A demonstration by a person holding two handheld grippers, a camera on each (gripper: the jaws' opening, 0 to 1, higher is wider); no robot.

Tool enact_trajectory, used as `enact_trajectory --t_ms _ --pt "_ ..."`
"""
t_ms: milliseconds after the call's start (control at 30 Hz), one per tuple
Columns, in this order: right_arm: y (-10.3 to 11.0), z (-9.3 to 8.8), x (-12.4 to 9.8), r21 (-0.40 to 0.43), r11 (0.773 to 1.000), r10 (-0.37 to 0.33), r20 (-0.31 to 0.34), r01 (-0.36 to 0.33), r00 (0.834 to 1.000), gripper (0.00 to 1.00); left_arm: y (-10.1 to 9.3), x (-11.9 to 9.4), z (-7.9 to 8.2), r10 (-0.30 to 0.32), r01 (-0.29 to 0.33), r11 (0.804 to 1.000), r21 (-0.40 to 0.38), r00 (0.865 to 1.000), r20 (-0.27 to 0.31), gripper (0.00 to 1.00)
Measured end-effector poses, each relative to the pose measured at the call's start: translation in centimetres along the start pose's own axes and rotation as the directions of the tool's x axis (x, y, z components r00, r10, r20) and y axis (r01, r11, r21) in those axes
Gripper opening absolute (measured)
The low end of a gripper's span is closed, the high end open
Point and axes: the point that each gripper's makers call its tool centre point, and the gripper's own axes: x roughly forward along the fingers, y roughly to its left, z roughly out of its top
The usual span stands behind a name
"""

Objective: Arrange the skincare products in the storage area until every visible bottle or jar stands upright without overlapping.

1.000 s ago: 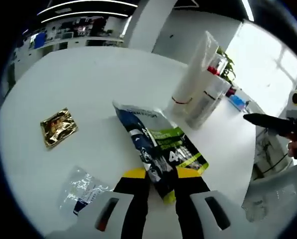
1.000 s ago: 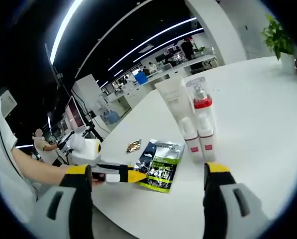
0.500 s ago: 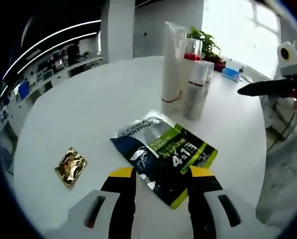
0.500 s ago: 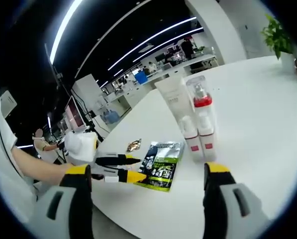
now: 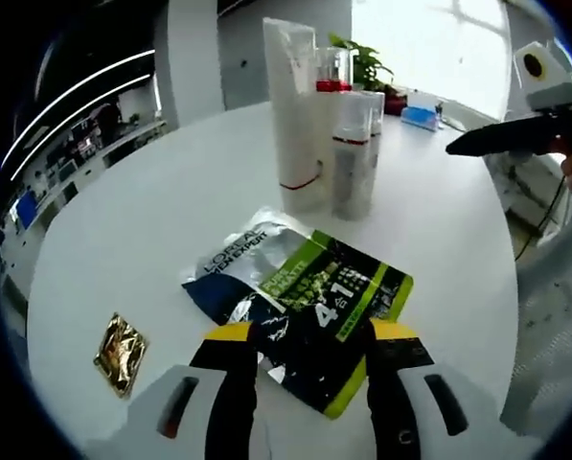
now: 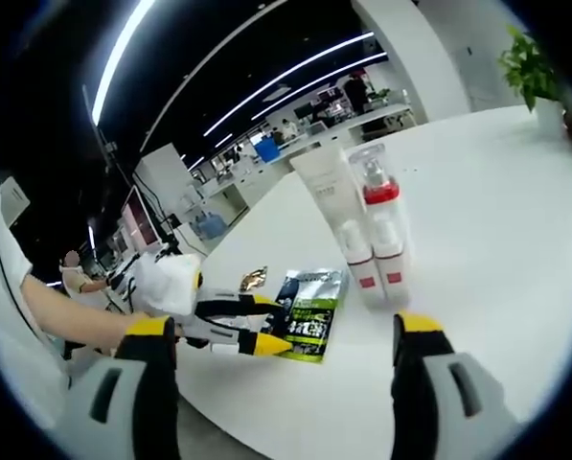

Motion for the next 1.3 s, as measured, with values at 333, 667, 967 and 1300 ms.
enact_trajectory --t_ms 333,667,967,1300 --pt "0.1 0.1 0.1 -0.01 1.0 0.0 -0.001 0.0 1.0 0.94 -0.2 0.0 0.0 -0.012 0.012 1.0 -0.001 1.0 -0.005 0.42" --pt "-0.2 -0.2 -0.4 -0.024 0.999 -0.023 -0.008 0.023 1.0 0.97 -0.2 -0.6 0.5 -0.018 0.018 1.0 -0.015 1.0 0.0 0.47" --pt "0.2 -0.3 -0.8 -0.048 0.998 -0.031 -0.009 0.031 0.999 0.99 -0.5 -2.4 0.3 -0.025 0.025 0.999 -0.047 1.0 -0.007 0.58" --pt "0.7 -0.4 -1.6 -0.079 0.996 -0.042 0.003 0.042 0.999 1.0 -1.1 -5.2 -0.1 -0.019 0.02 0.993 -0.118 1.0 0.011 0.69"
